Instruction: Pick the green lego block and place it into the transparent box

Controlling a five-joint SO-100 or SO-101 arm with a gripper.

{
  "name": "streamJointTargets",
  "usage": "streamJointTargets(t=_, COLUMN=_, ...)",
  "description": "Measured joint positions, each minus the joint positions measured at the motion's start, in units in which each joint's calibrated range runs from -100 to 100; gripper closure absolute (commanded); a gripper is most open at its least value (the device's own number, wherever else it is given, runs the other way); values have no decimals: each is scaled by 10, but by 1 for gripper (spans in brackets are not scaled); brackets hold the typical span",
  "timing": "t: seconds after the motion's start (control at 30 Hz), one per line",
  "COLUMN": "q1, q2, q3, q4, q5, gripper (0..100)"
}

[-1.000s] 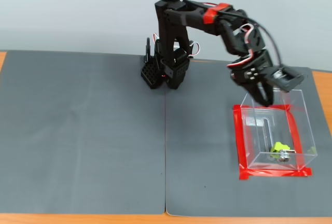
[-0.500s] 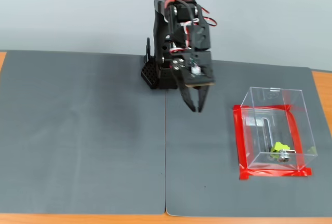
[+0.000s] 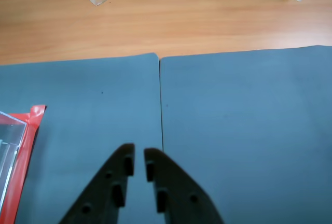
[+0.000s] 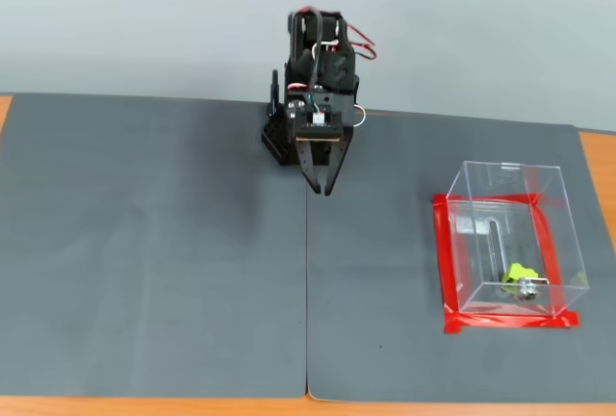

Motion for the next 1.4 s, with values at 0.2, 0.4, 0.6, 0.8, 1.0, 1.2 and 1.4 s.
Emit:
streamJointTargets(t=0.2, q1=10, q2=-98, q3=98, q4=0, q5=5, gripper=98)
streamJointTargets(t=0.4, q1=7, q2=-98, q3=174, q4=-29, q5=17, gripper=98)
streamJointTargets(t=0.6, q1=7, q2=-99, q3=294, q4=-70, q5=39, gripper=98)
streamJointTargets(t=0.8, q1=7, q2=-98, q3=329, q4=-70, q5=41, gripper=98)
streamJointTargets(t=1.0, q1=17, q2=-103, q3=337, q4=17, q5=41, gripper=98)
streamJointTargets(t=1.2, q1=27, q2=-104, q3=335, q4=93, q5=41, gripper=98)
streamJointTargets(t=1.4, q1=42, q2=-104, q3=335, q4=94, q5=40, gripper=98)
